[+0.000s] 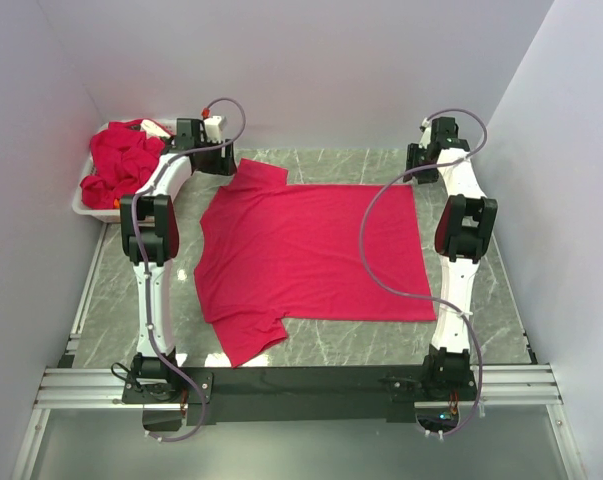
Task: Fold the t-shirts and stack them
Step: Flatten the tshirt out, then fold the tshirt
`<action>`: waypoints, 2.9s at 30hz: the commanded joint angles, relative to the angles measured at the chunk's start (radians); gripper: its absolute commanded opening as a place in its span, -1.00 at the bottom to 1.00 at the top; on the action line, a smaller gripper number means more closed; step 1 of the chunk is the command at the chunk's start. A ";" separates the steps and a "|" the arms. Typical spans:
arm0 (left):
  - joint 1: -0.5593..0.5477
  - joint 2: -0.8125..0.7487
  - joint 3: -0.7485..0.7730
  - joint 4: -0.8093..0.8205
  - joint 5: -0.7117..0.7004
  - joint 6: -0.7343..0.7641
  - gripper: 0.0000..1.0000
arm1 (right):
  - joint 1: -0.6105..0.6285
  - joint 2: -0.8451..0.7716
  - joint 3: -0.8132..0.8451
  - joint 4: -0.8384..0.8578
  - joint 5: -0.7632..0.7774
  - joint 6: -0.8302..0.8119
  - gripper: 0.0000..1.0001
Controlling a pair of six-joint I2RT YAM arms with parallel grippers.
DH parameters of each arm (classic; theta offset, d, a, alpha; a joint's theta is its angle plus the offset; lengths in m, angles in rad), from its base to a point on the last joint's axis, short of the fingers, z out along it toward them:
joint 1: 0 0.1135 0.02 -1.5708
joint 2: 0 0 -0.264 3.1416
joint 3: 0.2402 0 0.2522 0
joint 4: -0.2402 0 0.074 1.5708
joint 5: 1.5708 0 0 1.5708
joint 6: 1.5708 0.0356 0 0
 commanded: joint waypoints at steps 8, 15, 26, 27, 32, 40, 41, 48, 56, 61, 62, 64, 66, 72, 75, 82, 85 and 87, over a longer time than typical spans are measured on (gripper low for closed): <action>0.000 0.046 0.072 0.054 -0.028 -0.024 0.50 | 0.027 0.048 0.029 -0.082 0.063 0.051 0.05; 0.000 0.053 0.072 0.090 -0.020 -0.034 0.56 | 0.053 0.062 0.029 -0.063 0.110 0.076 0.05; -0.003 0.112 0.130 0.152 0.000 -0.100 0.59 | 0.069 0.077 0.021 -0.063 0.107 0.073 -0.87; -0.004 0.125 0.148 0.156 -0.005 -0.103 0.59 | 0.067 0.074 0.016 -0.064 0.109 0.073 -0.94; -0.021 0.161 0.190 0.169 -0.019 -0.106 0.59 | 0.067 0.071 0.013 -0.067 0.100 0.067 -1.00; -0.078 0.204 0.235 0.126 -0.114 0.000 0.53 | 0.067 0.034 -0.033 -0.050 0.094 0.041 -1.00; -0.092 0.205 0.228 0.126 -0.129 0.014 0.52 | 0.067 0.031 -0.036 -0.052 0.095 0.038 -1.00; -0.107 0.274 0.322 0.074 -0.157 0.063 0.28 | 0.067 0.022 -0.046 -0.058 0.097 0.035 -1.00; -0.112 0.211 0.189 0.170 -0.203 0.075 0.48 | 0.067 0.032 -0.031 -0.066 0.087 0.035 -1.00; -0.050 0.153 0.225 0.111 -0.103 0.025 0.50 | 0.067 0.032 -0.036 -0.066 0.086 0.035 -1.00; -0.029 0.144 0.233 0.097 -0.079 0.025 0.50 | 0.067 0.031 -0.034 -0.066 0.086 0.035 -1.00; -0.015 0.093 0.198 0.087 -0.017 0.031 0.47 | 0.067 0.031 -0.036 -0.066 0.084 0.035 -1.00; -0.009 0.052 0.141 0.074 0.047 0.051 0.48 | 0.067 0.032 -0.033 -0.064 0.084 0.035 -1.00; -0.013 0.107 0.184 0.094 0.070 0.020 0.47 | 0.066 0.029 -0.040 -0.059 0.084 0.035 -1.00; -0.032 0.182 0.296 0.092 0.047 -0.003 0.45 | 0.064 0.026 -0.048 -0.058 0.086 0.035 -1.00; -0.107 0.228 0.285 0.135 -0.075 0.125 0.39 | 0.066 0.035 -0.027 -0.067 0.087 0.035 -1.00; -0.124 0.243 0.281 0.133 -0.138 0.140 0.37 | 0.066 0.037 -0.030 -0.070 0.087 0.033 -1.00; -0.121 0.254 0.282 0.135 -0.178 0.141 0.36 | 0.066 0.037 -0.030 -0.072 0.086 0.035 -1.00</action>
